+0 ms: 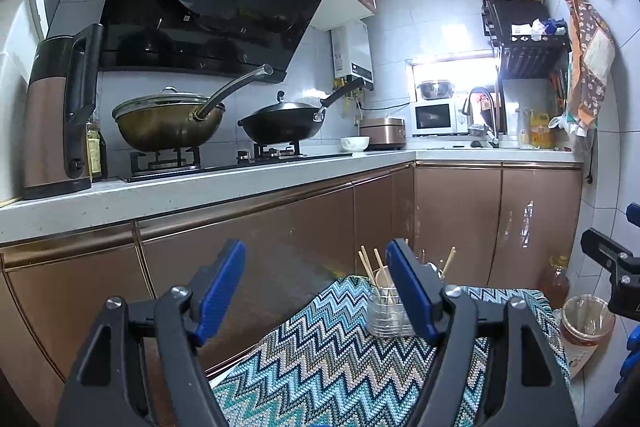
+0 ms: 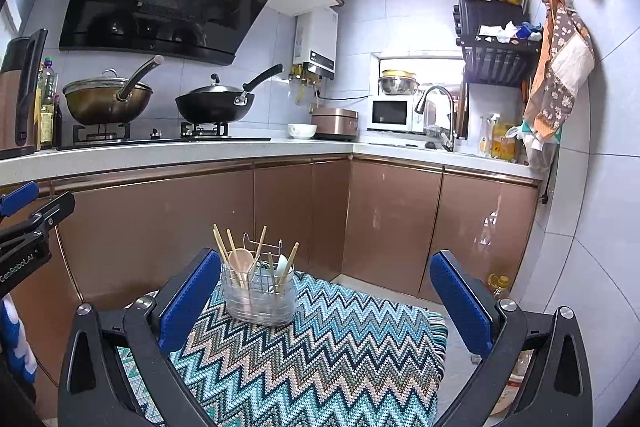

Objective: Organize utensils

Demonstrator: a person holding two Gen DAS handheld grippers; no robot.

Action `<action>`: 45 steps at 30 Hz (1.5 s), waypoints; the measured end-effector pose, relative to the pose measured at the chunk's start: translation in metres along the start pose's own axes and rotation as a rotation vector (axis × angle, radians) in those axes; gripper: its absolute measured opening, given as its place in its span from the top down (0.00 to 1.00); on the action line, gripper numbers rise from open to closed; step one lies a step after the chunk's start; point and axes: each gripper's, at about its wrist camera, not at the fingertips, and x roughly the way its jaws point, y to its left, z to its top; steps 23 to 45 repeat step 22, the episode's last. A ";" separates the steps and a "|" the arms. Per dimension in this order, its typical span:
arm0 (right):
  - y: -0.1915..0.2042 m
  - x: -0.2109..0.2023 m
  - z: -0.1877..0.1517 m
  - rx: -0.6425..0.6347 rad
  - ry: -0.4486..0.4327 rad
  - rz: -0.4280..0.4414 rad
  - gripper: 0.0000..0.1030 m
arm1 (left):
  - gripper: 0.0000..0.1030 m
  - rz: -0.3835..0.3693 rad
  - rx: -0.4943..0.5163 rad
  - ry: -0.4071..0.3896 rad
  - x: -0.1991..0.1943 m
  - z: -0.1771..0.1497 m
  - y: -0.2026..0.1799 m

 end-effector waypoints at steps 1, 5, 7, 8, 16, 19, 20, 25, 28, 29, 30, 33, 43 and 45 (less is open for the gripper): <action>0.000 0.001 -0.001 -0.001 0.002 0.001 0.00 | 0.30 0.001 0.000 0.001 0.000 -0.001 -0.001; 0.002 0.004 -0.003 -0.005 0.011 0.001 0.00 | 0.30 0.004 0.000 0.009 0.003 -0.004 -0.001; 0.002 0.005 -0.003 -0.006 0.010 0.002 0.00 | 0.30 0.007 0.000 0.007 0.003 -0.005 -0.002; 0.002 0.004 -0.004 -0.007 0.009 0.002 0.00 | 0.30 0.010 0.001 0.006 0.003 -0.005 -0.002; 0.002 0.004 -0.004 -0.006 0.007 0.005 0.00 | 0.30 0.032 -0.001 0.002 0.003 -0.004 0.000; 0.002 0.004 -0.004 -0.007 0.006 0.005 0.00 | 0.30 0.033 -0.006 0.010 0.003 -0.004 0.002; 0.001 0.004 -0.004 -0.007 0.005 0.005 0.00 | 0.30 0.033 -0.009 0.014 0.003 -0.004 0.002; 0.001 0.003 -0.004 -0.006 0.003 0.004 0.00 | 0.30 0.031 -0.016 0.021 0.004 -0.004 0.004; 0.001 0.003 -0.004 -0.006 0.003 0.004 0.00 | 0.30 0.031 -0.016 0.021 0.004 -0.004 0.004; 0.001 0.003 -0.004 -0.006 0.003 0.004 0.00 | 0.30 0.031 -0.016 0.021 0.004 -0.004 0.004; 0.001 0.003 -0.004 -0.006 0.003 0.004 0.00 | 0.30 0.031 -0.016 0.021 0.004 -0.004 0.004; 0.001 0.003 -0.004 -0.006 0.003 0.004 0.00 | 0.30 0.031 -0.016 0.021 0.004 -0.004 0.004; 0.001 0.003 -0.004 -0.006 0.003 0.004 0.00 | 0.30 0.031 -0.016 0.021 0.004 -0.004 0.004; 0.001 0.003 -0.004 -0.006 0.003 0.004 0.00 | 0.30 0.031 -0.016 0.021 0.004 -0.004 0.004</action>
